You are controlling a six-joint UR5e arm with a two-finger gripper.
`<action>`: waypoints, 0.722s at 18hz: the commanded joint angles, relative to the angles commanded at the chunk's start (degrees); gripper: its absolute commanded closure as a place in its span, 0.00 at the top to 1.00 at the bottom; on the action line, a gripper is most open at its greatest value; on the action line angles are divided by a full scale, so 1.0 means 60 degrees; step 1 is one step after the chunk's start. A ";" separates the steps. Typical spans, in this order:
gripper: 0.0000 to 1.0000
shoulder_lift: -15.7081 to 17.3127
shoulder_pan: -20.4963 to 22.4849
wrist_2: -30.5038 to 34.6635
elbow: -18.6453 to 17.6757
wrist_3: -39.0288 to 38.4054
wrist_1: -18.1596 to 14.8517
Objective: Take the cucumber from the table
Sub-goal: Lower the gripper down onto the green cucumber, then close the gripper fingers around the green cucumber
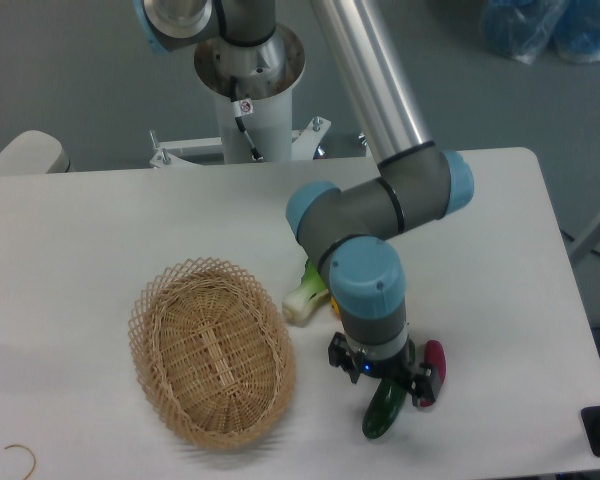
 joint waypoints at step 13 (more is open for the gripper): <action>1.00 -0.0278 0.0029 0.0703 -0.0483 0.0499 0.0410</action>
